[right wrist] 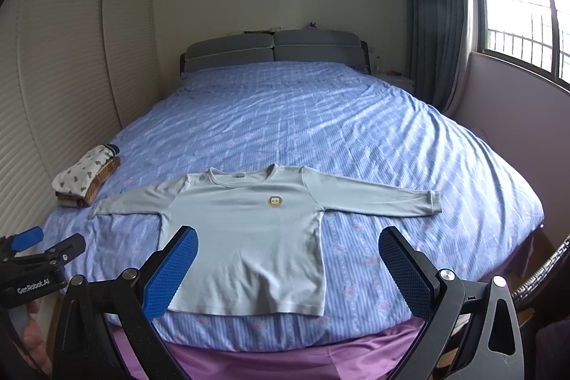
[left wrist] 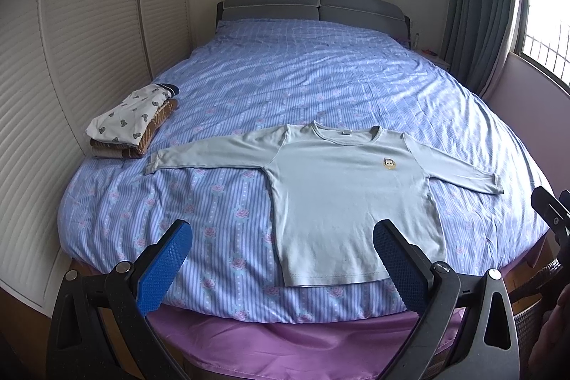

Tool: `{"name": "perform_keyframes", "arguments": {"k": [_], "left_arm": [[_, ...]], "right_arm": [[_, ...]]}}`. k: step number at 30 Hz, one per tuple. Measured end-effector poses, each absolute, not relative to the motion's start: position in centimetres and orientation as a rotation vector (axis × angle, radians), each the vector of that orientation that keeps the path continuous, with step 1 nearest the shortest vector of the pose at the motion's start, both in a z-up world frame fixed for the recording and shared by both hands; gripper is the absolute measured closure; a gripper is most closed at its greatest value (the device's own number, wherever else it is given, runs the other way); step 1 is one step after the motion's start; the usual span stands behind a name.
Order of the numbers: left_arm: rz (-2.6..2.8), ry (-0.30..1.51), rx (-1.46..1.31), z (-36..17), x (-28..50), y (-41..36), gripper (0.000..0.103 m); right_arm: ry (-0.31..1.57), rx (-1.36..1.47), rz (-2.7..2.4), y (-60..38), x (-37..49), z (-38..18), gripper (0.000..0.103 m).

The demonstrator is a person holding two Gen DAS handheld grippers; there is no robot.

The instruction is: Fold small clothes

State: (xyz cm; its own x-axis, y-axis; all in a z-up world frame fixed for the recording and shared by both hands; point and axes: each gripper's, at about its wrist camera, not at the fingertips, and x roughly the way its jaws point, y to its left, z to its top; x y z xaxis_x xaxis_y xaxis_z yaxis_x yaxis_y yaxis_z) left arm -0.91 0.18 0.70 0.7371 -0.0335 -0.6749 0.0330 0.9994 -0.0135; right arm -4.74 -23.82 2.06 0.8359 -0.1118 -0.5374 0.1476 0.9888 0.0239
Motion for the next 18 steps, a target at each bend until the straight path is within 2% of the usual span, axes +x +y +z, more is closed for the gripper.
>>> {"name": "perform_keyframes", "arguments": {"k": [18], "left_arm": [[-0.036,0.743,0.0,0.59,-1.01,0.27,0.0]], "right_arm": [[0.576,0.062,-0.146,-23.88,-4.56,1.81,0.001]]}}
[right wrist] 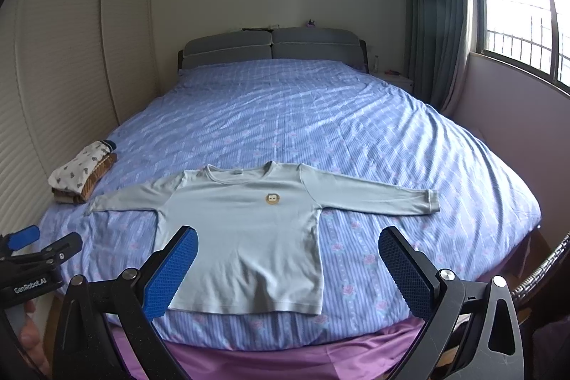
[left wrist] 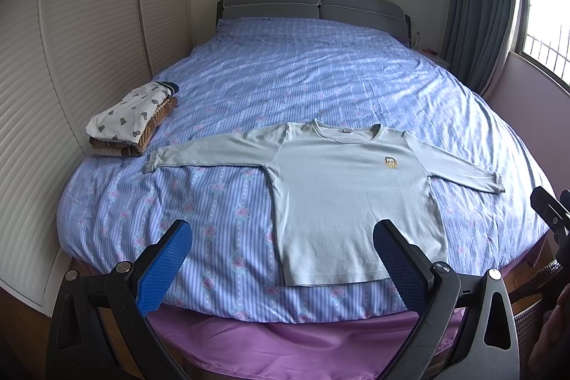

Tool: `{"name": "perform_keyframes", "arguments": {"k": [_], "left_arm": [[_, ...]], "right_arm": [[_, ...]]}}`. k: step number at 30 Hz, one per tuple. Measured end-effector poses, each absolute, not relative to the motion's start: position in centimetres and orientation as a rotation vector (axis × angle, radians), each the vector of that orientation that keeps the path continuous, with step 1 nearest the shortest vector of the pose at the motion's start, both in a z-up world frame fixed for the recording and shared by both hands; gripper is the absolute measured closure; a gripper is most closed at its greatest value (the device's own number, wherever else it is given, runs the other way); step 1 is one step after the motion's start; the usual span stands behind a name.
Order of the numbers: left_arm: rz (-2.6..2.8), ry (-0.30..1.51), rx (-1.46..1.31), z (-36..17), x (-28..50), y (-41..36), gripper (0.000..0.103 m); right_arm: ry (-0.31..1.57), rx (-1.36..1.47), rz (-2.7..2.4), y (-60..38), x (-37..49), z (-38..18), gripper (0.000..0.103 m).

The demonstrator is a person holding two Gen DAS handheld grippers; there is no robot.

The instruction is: Fold small clothes

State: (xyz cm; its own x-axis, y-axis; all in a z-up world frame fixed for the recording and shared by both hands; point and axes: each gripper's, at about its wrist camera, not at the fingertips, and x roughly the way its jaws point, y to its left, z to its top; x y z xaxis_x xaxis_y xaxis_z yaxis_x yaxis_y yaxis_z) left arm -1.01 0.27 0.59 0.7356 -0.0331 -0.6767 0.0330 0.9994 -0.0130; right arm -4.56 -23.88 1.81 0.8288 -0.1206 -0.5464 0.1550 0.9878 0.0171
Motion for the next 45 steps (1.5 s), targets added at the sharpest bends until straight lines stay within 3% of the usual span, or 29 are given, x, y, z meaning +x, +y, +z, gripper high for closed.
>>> {"name": "perform_keyframes", "arguments": {"k": [23,39,45], "left_arm": [[-0.079,0.717,0.016,-0.1,2.2,-2.8,0.0],[-0.226,0.624,0.068,-1.5,12.9,-17.7,0.0],[-0.275,0.63,0.107,-4.1,15.9,-24.9,0.0]], "right_arm": [[0.579,0.1,-0.166,-25.7,-2.5,1.3,0.001],[0.496,0.224,-0.441,-39.9,2.0,-1.4,0.001],[0.499,0.286,-0.519,-45.9,4.4,-4.4,0.016]]}}
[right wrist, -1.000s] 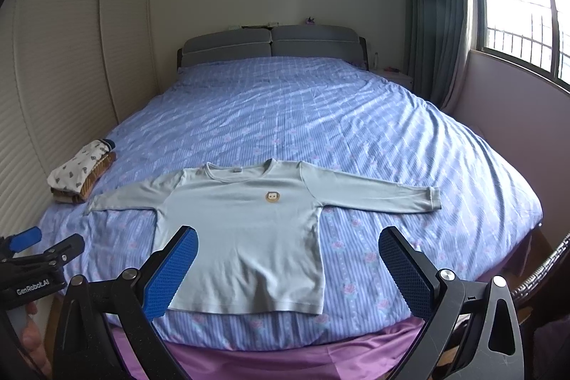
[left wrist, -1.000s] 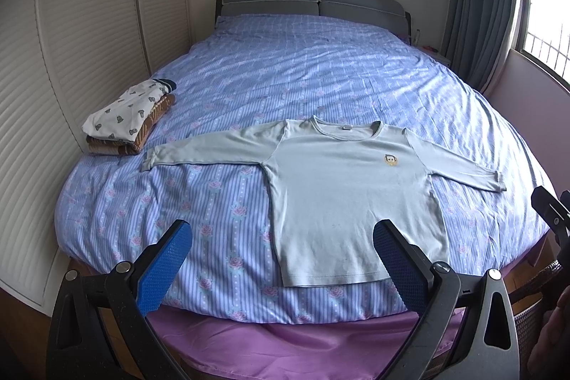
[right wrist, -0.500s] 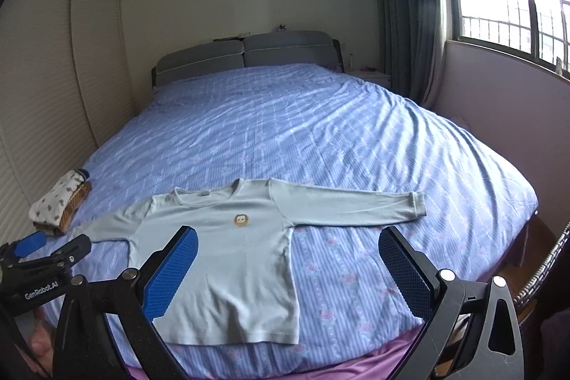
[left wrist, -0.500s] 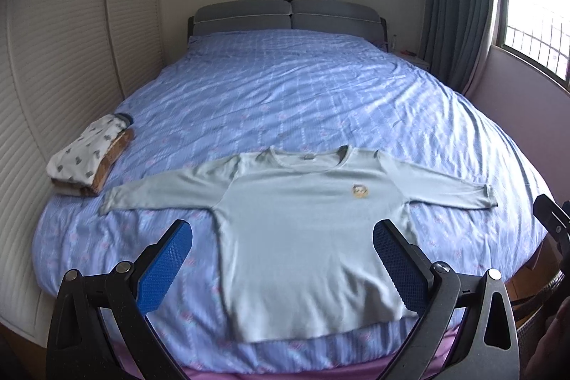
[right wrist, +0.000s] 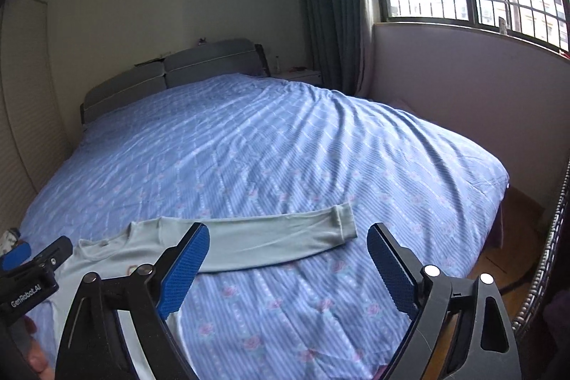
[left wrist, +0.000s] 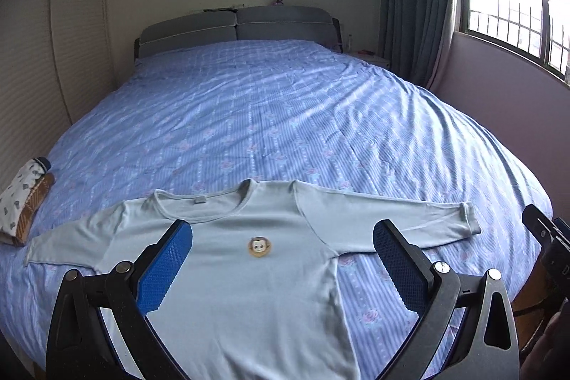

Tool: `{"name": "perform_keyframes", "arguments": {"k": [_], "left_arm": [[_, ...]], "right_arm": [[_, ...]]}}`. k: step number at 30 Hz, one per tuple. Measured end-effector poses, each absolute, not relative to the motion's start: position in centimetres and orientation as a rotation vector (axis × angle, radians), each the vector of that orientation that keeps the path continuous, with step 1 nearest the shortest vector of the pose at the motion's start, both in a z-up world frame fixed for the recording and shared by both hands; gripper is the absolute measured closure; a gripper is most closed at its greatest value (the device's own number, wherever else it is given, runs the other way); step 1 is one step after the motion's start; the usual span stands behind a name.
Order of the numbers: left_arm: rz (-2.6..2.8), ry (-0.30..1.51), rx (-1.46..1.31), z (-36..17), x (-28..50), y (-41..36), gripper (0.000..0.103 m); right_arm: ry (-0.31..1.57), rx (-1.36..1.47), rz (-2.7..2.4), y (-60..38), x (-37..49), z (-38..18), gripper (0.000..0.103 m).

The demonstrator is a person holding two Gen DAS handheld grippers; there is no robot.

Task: Fold small clothes
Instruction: 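Move the right gripper to the sleeve cuff and close on it, then lift the sleeve with the right gripper and fold it across the shirt body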

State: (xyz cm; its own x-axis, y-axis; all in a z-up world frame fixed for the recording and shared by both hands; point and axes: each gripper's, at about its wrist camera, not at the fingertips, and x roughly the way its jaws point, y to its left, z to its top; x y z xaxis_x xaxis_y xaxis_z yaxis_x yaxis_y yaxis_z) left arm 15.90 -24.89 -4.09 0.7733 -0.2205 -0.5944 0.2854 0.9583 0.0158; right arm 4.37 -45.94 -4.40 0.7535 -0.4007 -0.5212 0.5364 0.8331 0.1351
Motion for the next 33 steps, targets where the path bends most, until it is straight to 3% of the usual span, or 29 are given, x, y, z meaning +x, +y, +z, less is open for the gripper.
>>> {"name": "perform_keyframes", "arguments": {"k": [3,5,8,23,28,30,32,33], "left_arm": [[-0.283,0.641,0.126,-5.8,17.2,-27.7,0.0],[-0.284,0.658,0.139,-7.0,18.1,-29.2,0.0],[-0.276,0.664,0.144,-8.5,19.2,-31.0,0.0],[-0.234,0.705,0.181,-12.4,23.0,-36.8,0.0],[-0.239,0.709,0.198,-12.8,22.7,-37.3,0.0],[-0.241,0.703,0.21,-12.7,22.4,-37.3,0.0],[-0.238,0.7,0.214,-12.5,22.3,-37.2,0.0],[-0.236,0.703,0.211,-12.4,22.3,-37.0,0.0]], "right_arm": [[0.504,0.367,-0.525,-49.3,5.7,-6.7,0.024],[0.512,0.419,-0.525,-50.9,6.5,-8.2,0.038],[0.528,0.483,-0.531,-53.4,7.9,-10.5,0.05],[0.594,0.689,-0.521,-61.5,11.6,-18.3,0.072],[0.611,0.735,-0.49,-62.6,12.6,-20.0,0.073],[0.612,0.733,-0.481,-62.5,12.8,-19.9,0.078],[0.616,0.743,-0.448,-62.5,13.1,-19.8,0.09],[0.618,0.759,-0.433,-62.5,13.1,-19.7,0.09]]}}
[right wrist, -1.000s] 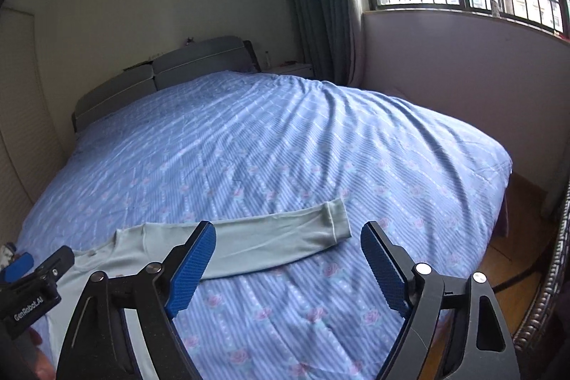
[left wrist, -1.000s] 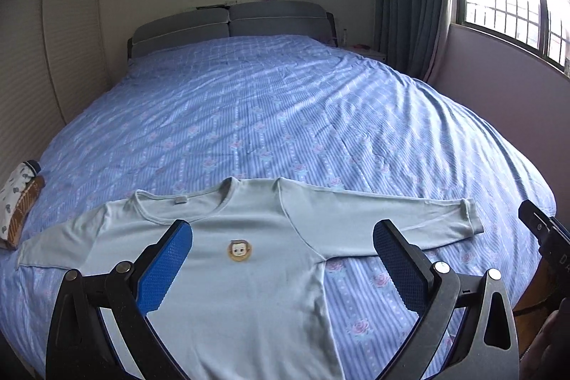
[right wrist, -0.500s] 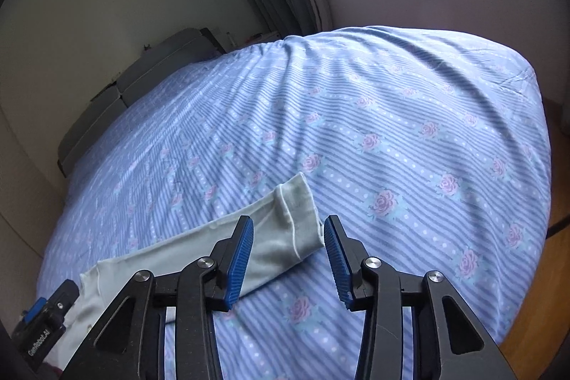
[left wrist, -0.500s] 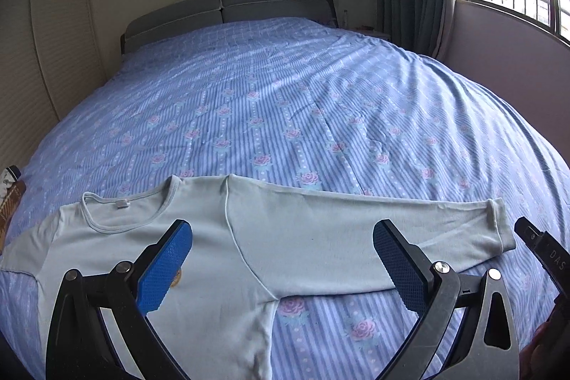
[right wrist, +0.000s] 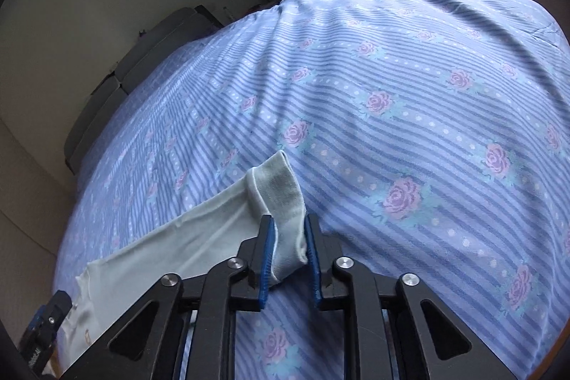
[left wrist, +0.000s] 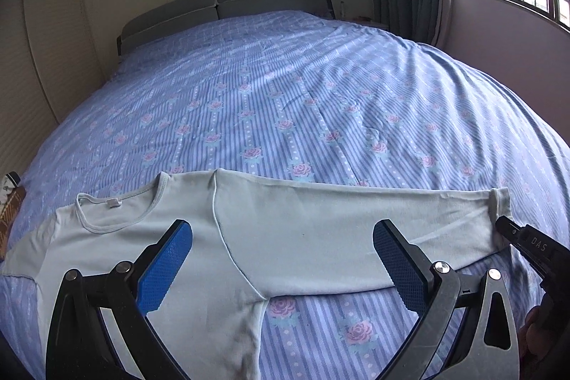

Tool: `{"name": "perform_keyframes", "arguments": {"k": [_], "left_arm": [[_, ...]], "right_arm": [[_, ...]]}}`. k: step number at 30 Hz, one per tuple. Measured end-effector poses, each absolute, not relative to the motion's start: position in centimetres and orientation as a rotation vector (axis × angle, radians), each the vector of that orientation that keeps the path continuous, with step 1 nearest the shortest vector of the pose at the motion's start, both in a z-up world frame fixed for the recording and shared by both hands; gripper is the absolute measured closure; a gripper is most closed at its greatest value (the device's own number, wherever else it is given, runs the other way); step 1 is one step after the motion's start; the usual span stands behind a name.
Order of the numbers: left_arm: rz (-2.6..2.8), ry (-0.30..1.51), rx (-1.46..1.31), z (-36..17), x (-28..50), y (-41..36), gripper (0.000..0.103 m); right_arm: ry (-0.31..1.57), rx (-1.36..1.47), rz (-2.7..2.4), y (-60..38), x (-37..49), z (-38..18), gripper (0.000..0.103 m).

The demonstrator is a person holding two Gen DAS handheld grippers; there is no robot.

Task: Fold small clothes
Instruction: 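Lift the sleeve with the right gripper and fold it across the shirt body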

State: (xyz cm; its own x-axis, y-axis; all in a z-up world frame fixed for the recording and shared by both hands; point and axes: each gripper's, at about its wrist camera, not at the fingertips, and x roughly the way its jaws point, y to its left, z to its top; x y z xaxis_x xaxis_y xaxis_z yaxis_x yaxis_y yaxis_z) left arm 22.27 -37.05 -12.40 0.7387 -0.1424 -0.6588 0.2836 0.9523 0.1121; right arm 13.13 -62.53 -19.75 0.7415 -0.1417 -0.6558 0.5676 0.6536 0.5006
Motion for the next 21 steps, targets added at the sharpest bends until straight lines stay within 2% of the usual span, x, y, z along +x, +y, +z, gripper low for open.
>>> {"name": "perform_keyframes", "arguments": {"k": [5,12,21], "left_arm": [[-0.218,0.688,0.204,-11.3,22.1,-35.4,0.0],[-0.18,0.674,0.172,-9.4,21.4,-31.3,0.0],[-0.057,0.653,0.087,-7.0,21.9,-21.1,0.0]], "right_arm": [[0.587,0.775,-0.442,-62.2,12.1,-18.5,0.092],[0.531,0.668,-0.409,-58.5,11.9,-13.3,0.093],[0.458,0.449,-0.247,-48.1,15.9,-5.9,0.093]]}}
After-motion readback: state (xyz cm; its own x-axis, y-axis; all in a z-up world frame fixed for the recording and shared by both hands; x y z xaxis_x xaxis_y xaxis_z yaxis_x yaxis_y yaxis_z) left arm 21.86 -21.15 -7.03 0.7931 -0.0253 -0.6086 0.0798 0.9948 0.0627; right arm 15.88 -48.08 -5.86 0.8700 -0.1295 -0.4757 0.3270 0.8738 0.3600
